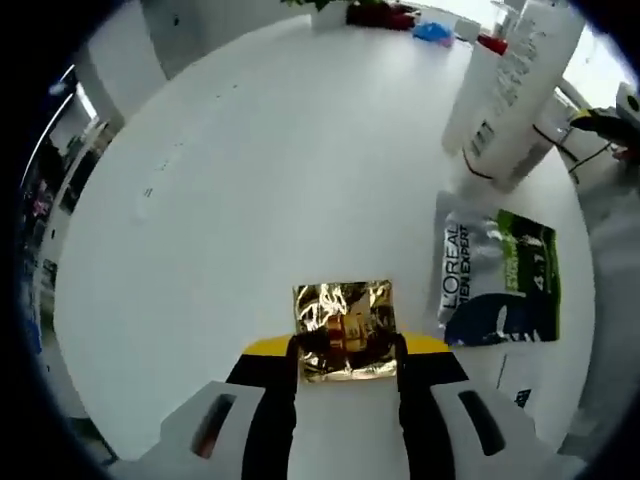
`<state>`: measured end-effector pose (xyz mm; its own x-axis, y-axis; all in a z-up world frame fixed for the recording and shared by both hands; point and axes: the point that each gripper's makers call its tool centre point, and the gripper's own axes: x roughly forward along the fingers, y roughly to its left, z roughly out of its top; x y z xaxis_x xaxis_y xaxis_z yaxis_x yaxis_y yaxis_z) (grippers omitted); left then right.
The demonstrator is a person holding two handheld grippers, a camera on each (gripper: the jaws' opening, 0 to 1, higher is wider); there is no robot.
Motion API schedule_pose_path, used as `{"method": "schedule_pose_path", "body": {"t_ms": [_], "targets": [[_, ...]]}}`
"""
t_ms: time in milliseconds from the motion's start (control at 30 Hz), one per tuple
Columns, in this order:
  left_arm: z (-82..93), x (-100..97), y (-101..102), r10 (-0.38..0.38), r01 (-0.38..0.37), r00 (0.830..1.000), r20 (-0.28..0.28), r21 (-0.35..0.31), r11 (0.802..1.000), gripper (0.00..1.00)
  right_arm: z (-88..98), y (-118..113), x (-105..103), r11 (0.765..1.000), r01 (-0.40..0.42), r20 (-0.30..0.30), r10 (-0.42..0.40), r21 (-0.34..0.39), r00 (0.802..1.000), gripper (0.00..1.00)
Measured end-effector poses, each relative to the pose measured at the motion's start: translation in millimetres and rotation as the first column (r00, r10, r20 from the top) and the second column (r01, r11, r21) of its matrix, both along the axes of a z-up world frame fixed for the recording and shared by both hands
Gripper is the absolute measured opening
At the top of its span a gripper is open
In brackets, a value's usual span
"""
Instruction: Arrange the skincare products in the storage area until every visible bottle or jar stands upright without overlapping.
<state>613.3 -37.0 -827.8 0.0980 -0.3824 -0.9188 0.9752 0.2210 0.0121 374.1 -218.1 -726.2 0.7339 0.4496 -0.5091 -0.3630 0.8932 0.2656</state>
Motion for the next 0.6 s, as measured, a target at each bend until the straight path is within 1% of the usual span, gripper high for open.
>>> {"method": "schedule_pose_path", "body": {"t_ms": [67,167,267,367,600], "targets": [[-0.2,-1.0,1.3,-0.007,0.007,1.000,-0.004,0.007,1.000,0.37,0.3,0.1,0.0,1.000,0.001,0.001,-0.001,0.001,1.000,0.92],[-0.6,-2.1,5.8,-0.055,0.055,0.998,-0.006,0.030,0.998,0.36,0.0,-0.4,0.1,1.000,0.002,0.001,-0.002,0.000,1.000,0.92],[-0.5,-3.9,9.3,-0.082,0.082,0.997,-0.005,0.050,0.995,0.36,0.0,-0.6,0.2,1.000,0.003,0.001,-0.003,0.000,1.000,0.92],[0.0,-5.3,11.8,-0.091,0.091,0.996,-0.006,0.060,0.994,0.36,0.4,-0.5,0.3,1.000,0.002,0.003,-0.002,0.001,1.000,0.92],[6.5,-7.7,14.2,-0.098,0.098,0.995,-0.004,0.053,0.994,0.36,0.4,-0.1,0.2,1.000,0.000,0.003,0.000,0.000,1.000,0.92]]}}
